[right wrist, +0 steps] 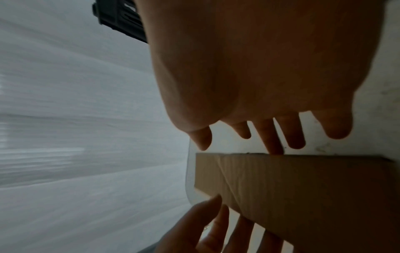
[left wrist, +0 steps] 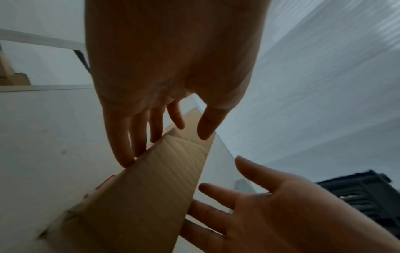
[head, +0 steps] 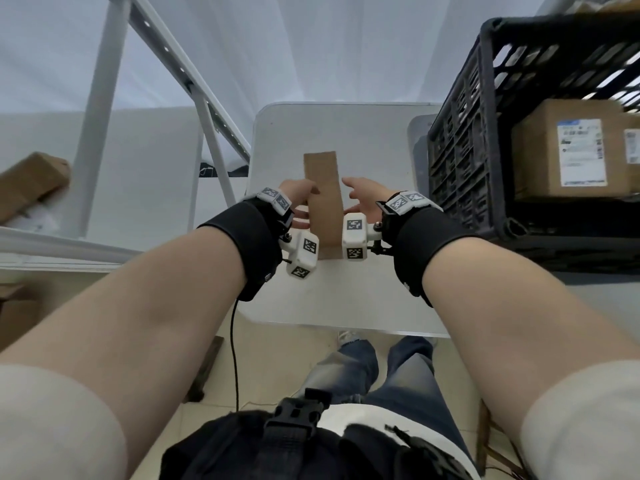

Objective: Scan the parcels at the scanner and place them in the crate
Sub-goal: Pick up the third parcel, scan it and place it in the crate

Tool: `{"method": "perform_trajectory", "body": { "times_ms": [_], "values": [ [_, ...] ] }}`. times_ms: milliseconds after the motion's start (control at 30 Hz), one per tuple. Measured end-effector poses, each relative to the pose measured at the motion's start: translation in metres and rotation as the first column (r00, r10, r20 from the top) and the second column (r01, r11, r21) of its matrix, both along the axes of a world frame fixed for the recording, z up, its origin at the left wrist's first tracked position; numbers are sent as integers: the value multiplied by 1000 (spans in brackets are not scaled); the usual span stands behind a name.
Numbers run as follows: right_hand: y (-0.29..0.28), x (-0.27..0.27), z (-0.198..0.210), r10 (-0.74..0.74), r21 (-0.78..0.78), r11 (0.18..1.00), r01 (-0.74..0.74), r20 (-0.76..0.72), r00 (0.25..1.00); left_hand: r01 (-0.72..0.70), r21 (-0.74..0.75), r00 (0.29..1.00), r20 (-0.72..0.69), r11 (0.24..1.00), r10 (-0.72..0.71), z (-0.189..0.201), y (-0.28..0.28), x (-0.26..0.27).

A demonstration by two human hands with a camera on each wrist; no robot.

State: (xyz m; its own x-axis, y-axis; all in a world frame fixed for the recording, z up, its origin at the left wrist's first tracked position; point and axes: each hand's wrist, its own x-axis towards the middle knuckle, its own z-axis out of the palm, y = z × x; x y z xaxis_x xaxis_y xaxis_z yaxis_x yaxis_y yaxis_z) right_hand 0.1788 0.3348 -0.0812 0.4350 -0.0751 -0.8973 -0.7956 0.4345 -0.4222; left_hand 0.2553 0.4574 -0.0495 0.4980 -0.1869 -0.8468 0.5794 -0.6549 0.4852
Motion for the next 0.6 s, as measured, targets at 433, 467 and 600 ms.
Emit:
{"method": "perform_trajectory", "body": {
  "times_ms": [433,467,600],
  "values": [
    [-88,-15,122,-116,-315,928,198,260,959,82,-293,983,183,952,-29,106,-75,-12],
    [-92,-23,139,-128,-348,910,227,286,950,100,-329,976,214,939,-29,118,-81,-16],
    [-110,-44,182,-200,-381,862,335,351,915,162,-428,960,278,889,-41,156,-103,-32]
  ]
}}
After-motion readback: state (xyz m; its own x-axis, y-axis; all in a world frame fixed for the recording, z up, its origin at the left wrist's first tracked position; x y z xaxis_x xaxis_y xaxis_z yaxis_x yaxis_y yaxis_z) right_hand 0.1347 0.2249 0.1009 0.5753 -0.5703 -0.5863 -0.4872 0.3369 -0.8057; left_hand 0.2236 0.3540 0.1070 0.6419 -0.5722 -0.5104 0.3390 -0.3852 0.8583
